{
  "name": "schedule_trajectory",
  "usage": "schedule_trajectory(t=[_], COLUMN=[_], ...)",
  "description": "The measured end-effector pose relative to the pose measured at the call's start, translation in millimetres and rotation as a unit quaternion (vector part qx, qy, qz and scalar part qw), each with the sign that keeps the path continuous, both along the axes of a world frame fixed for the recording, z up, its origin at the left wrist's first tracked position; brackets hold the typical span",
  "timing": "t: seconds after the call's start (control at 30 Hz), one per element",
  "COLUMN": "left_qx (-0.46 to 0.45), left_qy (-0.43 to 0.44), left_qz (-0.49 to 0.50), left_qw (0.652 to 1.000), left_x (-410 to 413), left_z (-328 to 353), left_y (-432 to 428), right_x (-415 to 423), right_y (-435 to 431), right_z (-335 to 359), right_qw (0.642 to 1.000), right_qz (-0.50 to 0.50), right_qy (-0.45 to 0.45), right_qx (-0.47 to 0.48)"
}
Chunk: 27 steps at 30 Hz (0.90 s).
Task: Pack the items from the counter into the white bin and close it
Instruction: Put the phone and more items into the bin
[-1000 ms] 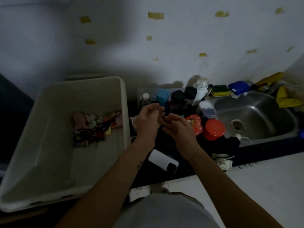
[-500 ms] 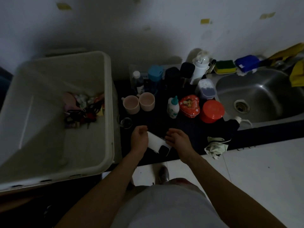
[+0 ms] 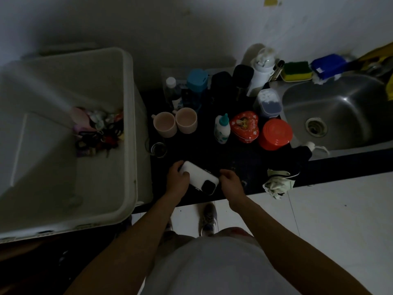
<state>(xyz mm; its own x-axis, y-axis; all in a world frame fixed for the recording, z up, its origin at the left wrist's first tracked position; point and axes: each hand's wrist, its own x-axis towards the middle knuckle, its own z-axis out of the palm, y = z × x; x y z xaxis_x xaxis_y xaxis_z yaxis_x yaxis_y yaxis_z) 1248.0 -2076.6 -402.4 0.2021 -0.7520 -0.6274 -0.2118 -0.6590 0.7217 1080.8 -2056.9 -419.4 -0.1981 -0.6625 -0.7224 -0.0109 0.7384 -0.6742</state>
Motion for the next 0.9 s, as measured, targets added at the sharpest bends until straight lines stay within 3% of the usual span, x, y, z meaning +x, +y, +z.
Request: schedule_trajectory(t=[0.2, 0.43, 0.9], left_qx=[0.005, -0.052, -0.238], left_qy=[0.003, -0.013, 0.04], left_qz=[-0.007, 0.029, -0.021], left_qw=[1.0, 0.998, 0.97], left_x=[0, -8, -3], left_z=[-7, 12, 127], left_y=[2, -3, -48], right_x=[-2, -8, 2], right_y=[-3, -5, -54], right_z=[-6, 6, 114], right_qw=[1.0, 0.997, 0.948], right_qz=[-0.007, -0.044, -0.049], right_qy=[-0.01, 0.005, 0.009], right_qx=[0.009, -0.059, -0.315])
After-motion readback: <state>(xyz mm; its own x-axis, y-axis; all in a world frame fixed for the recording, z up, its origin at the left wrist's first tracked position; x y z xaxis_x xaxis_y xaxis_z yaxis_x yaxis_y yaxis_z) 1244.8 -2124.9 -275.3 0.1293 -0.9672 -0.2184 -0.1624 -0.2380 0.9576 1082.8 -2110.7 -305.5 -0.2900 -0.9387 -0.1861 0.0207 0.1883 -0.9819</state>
